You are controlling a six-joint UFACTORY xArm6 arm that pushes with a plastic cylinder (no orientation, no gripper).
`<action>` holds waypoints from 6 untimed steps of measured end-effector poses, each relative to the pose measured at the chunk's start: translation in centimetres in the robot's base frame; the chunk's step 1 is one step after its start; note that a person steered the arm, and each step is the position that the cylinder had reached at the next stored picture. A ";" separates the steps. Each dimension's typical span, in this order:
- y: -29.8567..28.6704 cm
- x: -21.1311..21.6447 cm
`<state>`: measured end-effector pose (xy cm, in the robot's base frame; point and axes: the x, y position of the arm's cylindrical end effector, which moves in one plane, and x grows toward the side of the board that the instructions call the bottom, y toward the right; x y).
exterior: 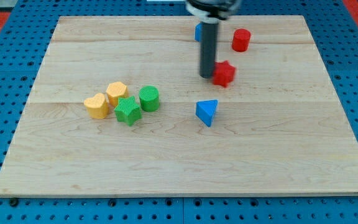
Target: Push the red star into the red circle
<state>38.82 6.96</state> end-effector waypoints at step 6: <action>6.6 -1.6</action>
